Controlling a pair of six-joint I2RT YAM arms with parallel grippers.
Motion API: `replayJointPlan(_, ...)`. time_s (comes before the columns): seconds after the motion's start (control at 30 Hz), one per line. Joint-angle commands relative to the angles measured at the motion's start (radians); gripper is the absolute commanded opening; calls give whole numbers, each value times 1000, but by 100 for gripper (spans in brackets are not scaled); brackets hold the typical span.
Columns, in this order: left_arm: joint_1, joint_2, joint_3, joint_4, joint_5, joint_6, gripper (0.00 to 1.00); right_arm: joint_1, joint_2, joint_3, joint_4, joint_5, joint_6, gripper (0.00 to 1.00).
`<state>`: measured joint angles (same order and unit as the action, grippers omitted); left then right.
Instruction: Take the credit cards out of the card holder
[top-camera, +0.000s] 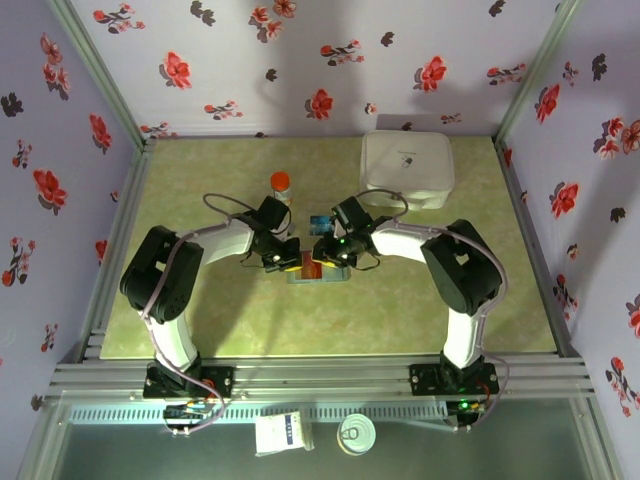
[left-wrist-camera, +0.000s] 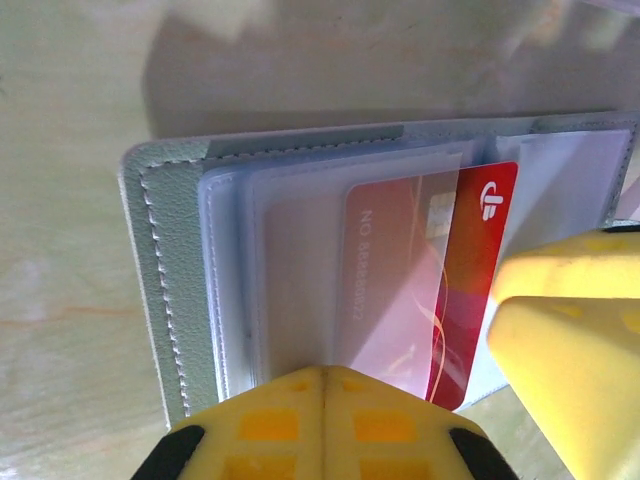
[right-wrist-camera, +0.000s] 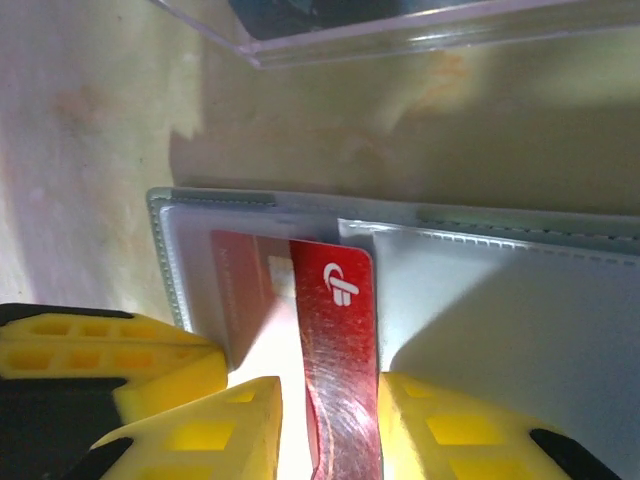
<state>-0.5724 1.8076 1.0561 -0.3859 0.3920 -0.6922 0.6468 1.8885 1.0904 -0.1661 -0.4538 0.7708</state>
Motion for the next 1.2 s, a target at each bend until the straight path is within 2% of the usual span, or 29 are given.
replayJointPlan(0.0, -2, 5, -1, -28, -35, 21, 0, -7, 33, -22, 27, -22, 15, 32)
replayJointPlan(0.27, 0, 12, -3, -32, -38, 21, 0, -9, 24, -49, 109, -74, 50, 30)
replayJointPlan(0.73, 1, 1, -3, -28, -39, 15, 0, -10, -39, -51, 118, -89, 64, 15)
replayJointPlan(1.17, 5, -8, 1, -44, -47, 16, 0, -29, -49, -58, 32, -16, -3, 7)
